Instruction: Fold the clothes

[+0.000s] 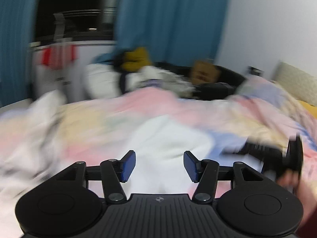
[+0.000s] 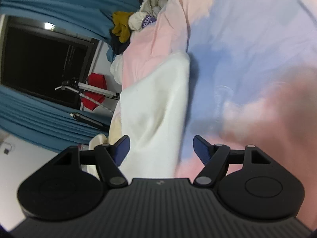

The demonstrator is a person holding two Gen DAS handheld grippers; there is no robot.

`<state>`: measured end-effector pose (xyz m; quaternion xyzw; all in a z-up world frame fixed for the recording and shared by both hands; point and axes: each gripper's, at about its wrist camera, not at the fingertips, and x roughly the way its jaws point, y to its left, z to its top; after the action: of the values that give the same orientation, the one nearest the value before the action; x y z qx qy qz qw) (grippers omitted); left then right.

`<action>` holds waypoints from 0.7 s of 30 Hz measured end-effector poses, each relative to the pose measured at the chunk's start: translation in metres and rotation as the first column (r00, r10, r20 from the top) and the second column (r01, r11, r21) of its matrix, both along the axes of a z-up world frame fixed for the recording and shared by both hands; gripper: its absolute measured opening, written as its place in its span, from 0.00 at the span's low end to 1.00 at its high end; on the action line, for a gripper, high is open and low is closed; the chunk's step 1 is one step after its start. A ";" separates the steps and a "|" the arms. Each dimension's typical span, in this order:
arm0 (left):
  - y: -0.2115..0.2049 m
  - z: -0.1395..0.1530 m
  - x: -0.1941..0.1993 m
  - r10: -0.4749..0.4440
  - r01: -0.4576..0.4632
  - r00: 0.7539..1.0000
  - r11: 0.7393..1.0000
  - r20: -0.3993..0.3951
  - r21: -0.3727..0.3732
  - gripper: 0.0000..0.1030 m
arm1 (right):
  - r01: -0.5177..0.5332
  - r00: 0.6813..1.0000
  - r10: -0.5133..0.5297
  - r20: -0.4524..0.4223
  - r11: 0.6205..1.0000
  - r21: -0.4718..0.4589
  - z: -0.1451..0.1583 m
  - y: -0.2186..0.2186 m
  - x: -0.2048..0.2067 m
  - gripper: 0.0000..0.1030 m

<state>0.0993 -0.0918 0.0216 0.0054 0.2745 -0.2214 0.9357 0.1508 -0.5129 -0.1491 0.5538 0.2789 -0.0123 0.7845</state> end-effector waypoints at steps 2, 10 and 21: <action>0.048 -0.005 -0.032 0.096 -0.096 0.995 0.995 0.004 -0.008 0.60 | 0.003 1.000 -0.004 -0.009 1.000 -0.009 0.004 0.000 0.022 0.71; 0.188 -0.048 -0.082 0.381 -0.400 0.916 0.888 -0.124 -0.225 0.62 | 0.012 0.995 -0.034 -0.097 0.977 -0.214 -0.030 -0.008 0.091 0.62; 0.242 -0.066 -0.054 0.400 -0.465 0.884 0.803 -0.240 -0.374 0.64 | 0.115 0.991 -0.088 0.098 0.942 -0.314 0.016 -0.003 0.084 0.05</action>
<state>0.0451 0.1499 -0.0440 -0.2759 0.2833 -0.0553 0.9168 0.2351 -0.5159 -0.1330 0.4334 0.2117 -0.0749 0.8728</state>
